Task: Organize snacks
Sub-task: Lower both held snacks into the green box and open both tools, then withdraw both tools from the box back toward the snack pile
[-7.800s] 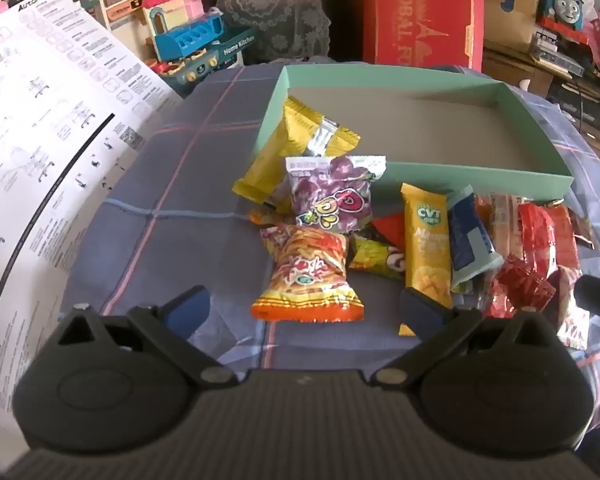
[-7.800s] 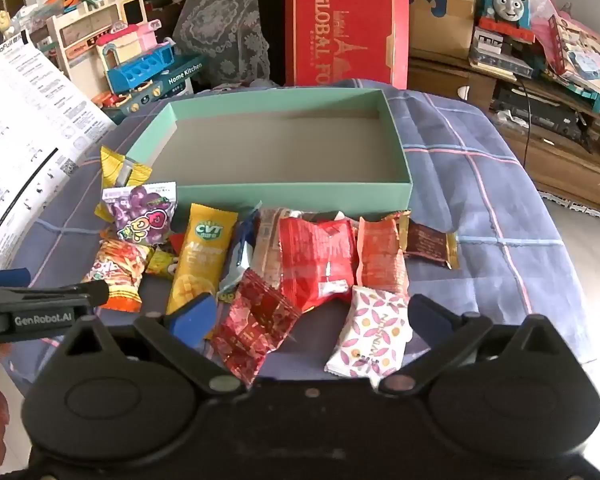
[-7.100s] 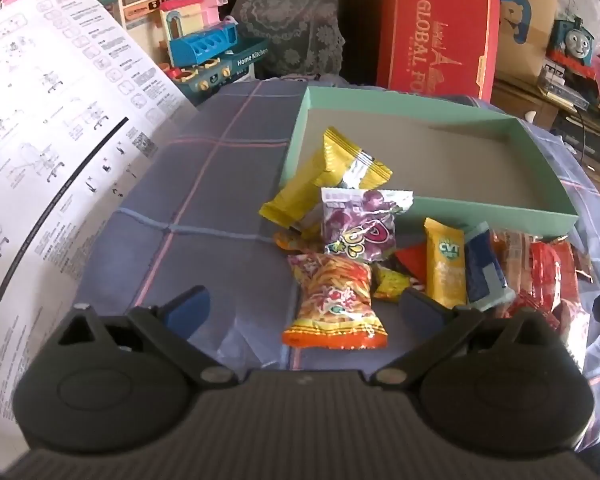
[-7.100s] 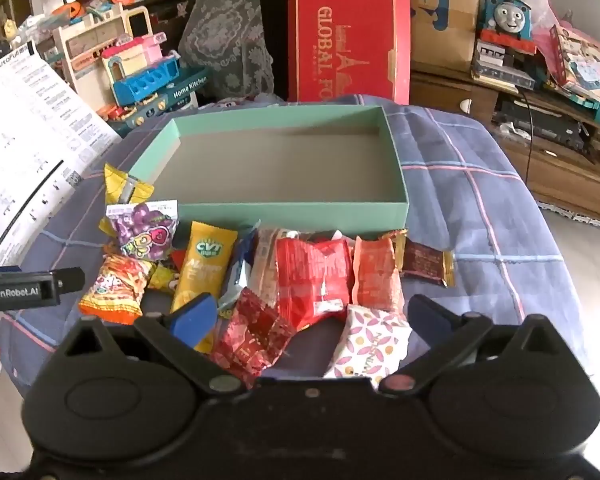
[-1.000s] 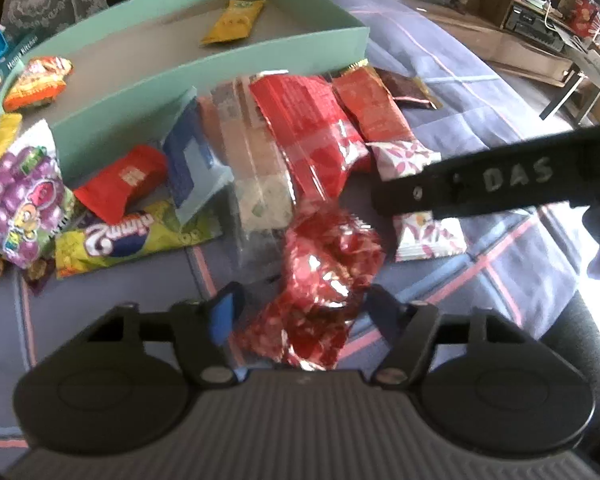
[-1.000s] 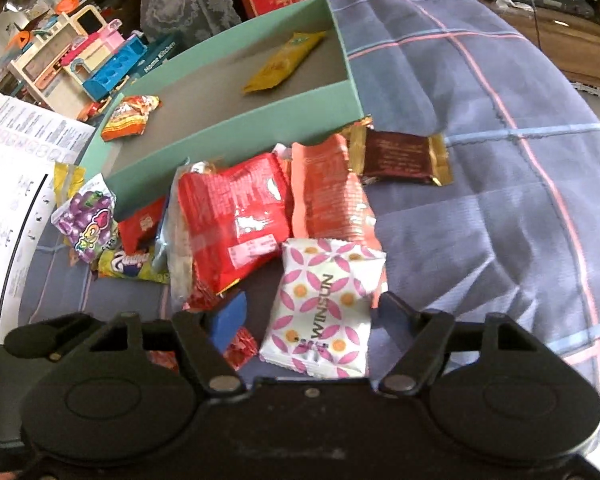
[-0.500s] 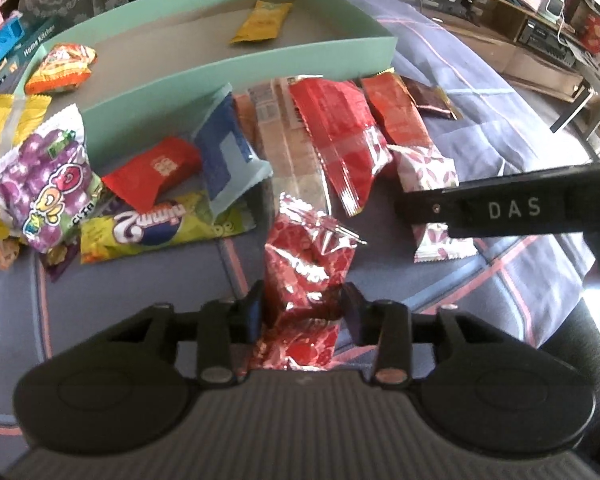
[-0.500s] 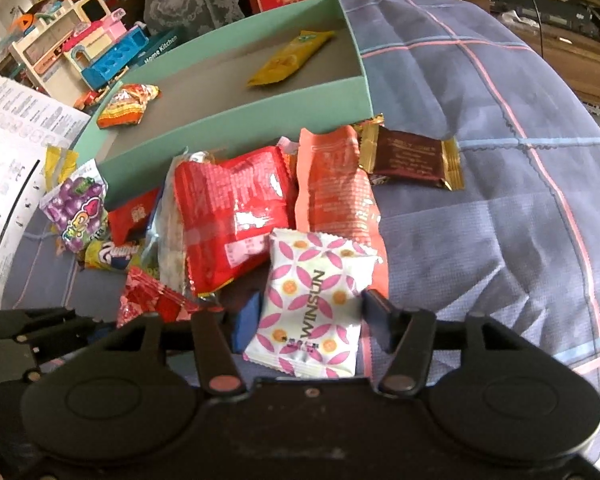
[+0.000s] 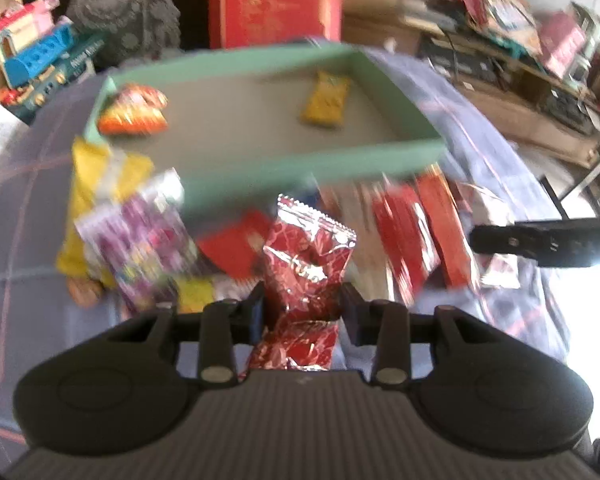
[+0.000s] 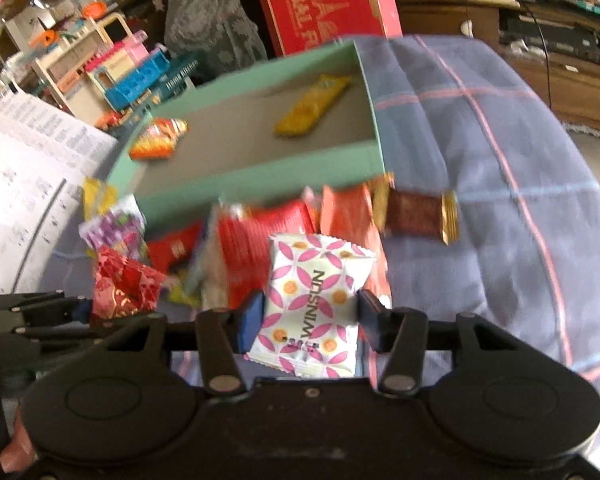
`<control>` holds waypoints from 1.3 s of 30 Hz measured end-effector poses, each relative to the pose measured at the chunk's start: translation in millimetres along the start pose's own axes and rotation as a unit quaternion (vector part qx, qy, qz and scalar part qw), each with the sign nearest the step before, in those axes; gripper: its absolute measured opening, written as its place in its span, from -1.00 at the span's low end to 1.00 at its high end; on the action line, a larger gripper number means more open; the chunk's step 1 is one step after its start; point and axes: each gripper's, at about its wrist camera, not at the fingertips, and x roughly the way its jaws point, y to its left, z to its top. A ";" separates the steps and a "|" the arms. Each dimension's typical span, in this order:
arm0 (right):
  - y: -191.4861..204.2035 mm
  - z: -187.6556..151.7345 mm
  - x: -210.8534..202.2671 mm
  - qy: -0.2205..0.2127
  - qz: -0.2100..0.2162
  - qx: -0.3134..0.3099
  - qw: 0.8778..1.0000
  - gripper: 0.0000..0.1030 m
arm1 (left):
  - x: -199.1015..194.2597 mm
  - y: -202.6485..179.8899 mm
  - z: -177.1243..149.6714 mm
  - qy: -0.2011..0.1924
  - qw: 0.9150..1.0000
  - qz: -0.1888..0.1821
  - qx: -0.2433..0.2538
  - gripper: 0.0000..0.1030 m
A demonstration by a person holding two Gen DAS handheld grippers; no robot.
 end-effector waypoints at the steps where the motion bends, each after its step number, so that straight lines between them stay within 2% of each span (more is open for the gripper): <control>1: 1.5 7.5 -0.5 -0.005 0.002 -0.001 1.000 -0.03 | -0.3 4.5 9.8 -0.006 1.000 0.005 -0.005 -0.28; 5: 11.5 52.6 2.5 -0.025 0.009 -0.013 1.000 -0.03 | 4.1 19.9 49.8 -0.028 0.999 0.017 -0.015 -0.28; 10: 25.7 108.5 28.7 -0.028 0.019 -0.019 0.999 -0.03 | 24.5 39.8 99.9 -0.033 0.999 0.028 -0.028 -0.28; 13: 39.2 141.8 55.3 -0.021 0.020 -0.029 0.999 -0.03 | 46.7 54.1 131.0 -0.027 0.998 0.030 -0.041 -0.28; 18: 61.1 181.7 107.6 -0.007 0.019 -0.039 0.999 -0.03 | 88.7 69.7 164.9 -0.012 0.998 0.046 -0.040 -0.27; 24: 73.5 203.2 164.2 0.015 0.013 -0.044 0.999 -0.03 | 133.7 87.8 183.7 0.010 0.997 0.060 -0.037 -0.27; 30: 80.9 212.6 196.4 0.024 0.009 -0.051 0.998 -0.02 | 157.7 98.6 192.9 0.019 0.997 0.069 -0.039 -0.24; 31: 81.0 213.9 198.5 0.023 0.010 -0.052 0.998 0.05 | 159.0 99.5 193.7 0.016 0.996 0.073 -0.041 -0.15; 32: 80.8 215.4 199.8 0.020 0.008 -0.052 0.998 0.06 | 158.8 100.1 194.5 0.014 0.996 0.077 -0.042 0.28; 33: 82.0 216.3 199.9 0.015 0.004 -0.052 0.999 0.29 | 157.5 100.4 194.6 0.008 0.996 0.082 -0.045 0.78; 34: 82.7 216.6 198.8 0.011 0.003 -0.049 0.999 0.75 | 154.7 100.5 194.7 0.000 0.995 0.091 -0.045 0.94; 35: 82.9 215.3 195.7 0.003 0.005 -0.048 0.999 0.94 | 151.2 99.2 193.8 -0.010 0.994 0.100 -0.043 1.00; 36: 83.1 213.8 190.8 -0.007 0.006 -0.049 0.999 1.00 | 148.3 97.8 193.2 -0.014 0.994 0.102 -0.040 1.00; 39: 83.3 212.3 185.7 -0.008 0.003 -0.050 0.999 1.00 | 139.6 95.6 191.3 -0.013 0.994 0.096 -0.042 1.00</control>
